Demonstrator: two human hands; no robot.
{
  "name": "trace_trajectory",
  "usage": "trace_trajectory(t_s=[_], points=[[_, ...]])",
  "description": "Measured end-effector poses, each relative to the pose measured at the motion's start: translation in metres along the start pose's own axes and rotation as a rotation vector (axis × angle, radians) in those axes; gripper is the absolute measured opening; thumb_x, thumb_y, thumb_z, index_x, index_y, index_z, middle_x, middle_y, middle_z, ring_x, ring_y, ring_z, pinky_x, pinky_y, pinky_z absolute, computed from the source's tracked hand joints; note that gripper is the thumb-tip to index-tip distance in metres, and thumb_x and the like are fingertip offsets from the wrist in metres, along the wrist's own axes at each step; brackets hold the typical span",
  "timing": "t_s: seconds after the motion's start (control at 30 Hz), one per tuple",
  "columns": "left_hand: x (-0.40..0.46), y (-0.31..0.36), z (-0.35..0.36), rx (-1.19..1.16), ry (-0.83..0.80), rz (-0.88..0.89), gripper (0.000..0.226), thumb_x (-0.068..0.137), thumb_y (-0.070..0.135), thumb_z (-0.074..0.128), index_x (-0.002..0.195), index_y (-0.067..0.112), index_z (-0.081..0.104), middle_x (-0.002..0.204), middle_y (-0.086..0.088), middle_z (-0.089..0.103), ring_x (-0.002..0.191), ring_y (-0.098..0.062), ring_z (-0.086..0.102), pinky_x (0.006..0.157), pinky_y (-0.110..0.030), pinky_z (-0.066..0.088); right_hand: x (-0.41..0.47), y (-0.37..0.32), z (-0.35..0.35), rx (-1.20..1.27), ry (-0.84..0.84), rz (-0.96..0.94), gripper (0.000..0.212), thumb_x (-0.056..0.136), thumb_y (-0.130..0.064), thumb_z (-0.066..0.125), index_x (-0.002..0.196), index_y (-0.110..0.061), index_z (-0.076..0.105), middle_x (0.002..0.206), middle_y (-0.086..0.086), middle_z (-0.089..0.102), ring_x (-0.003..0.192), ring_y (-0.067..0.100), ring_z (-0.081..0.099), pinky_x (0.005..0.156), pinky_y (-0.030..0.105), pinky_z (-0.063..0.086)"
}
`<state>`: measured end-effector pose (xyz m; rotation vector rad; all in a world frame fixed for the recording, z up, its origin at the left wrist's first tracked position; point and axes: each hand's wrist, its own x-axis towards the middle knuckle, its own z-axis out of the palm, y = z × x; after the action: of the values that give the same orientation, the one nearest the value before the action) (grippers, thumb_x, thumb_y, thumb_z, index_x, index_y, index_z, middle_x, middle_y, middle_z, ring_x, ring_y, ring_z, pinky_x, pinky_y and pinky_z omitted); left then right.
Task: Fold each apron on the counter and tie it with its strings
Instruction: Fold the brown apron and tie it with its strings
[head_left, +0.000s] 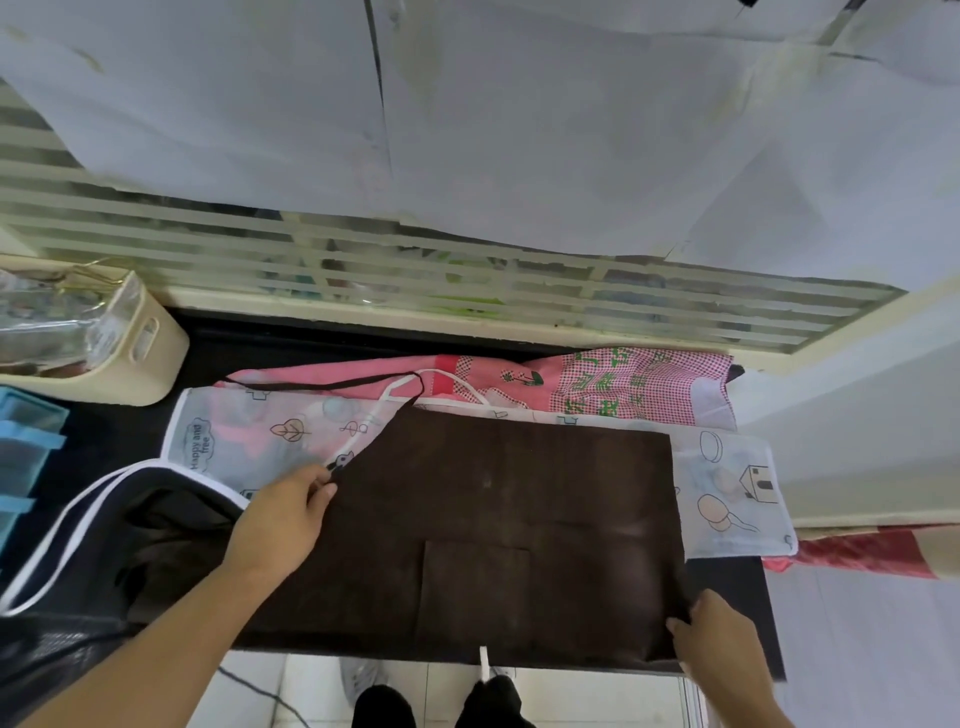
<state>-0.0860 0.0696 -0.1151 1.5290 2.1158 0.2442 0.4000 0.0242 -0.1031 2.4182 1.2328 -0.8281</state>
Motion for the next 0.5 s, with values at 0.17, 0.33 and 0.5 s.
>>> trace_trajectory(t_s=[0.17, 0.33, 0.5], points=[[-0.021, -0.005, -0.002, 0.029, 0.088, 0.068, 0.019, 0.091, 0.018, 0.076, 0.097, 0.025, 0.06, 0.094, 0.005, 0.061, 0.083, -0.014, 0.062, 0.077, -0.035, 0.058, -0.016, -0.021, 0.01, -0.086, 0.125, -0.059, 0.033, 0.095, -0.029, 0.064, 0.115, -0.02, 0.038, 0.114, 0.007, 0.054, 0.095, 0.028, 0.066, 0.082, 0.042, 0.057], [-0.055, -0.02, 0.015, 0.031, -0.25, -0.094, 0.013, 0.101, 0.039, 0.062, 0.091, 0.032, 0.057, 0.069, 0.008, 0.069, 0.065, -0.004, 0.066, 0.066, -0.026, 0.056, -0.045, -0.08, 0.048, -0.067, -0.075, -0.536, 0.025, 0.094, -0.031, 0.062, 0.1, -0.03, 0.038, 0.105, -0.01, 0.053, 0.093, 0.015, 0.063, 0.084, 0.038, 0.057], [-0.07, -0.054, 0.019, -0.129, -0.24, -0.266, 0.014, 0.098, 0.029, 0.068, 0.101, 0.026, 0.054, 0.065, 0.003, 0.069, 0.068, -0.01, 0.068, 0.078, -0.038, 0.058, -0.072, -0.114, 0.077, -0.135, -0.22, -0.673, 0.033, 0.092, -0.04, 0.067, 0.095, -0.032, 0.035, 0.099, -0.01, 0.043, 0.082, 0.01, 0.053, 0.078, 0.033, 0.053]])
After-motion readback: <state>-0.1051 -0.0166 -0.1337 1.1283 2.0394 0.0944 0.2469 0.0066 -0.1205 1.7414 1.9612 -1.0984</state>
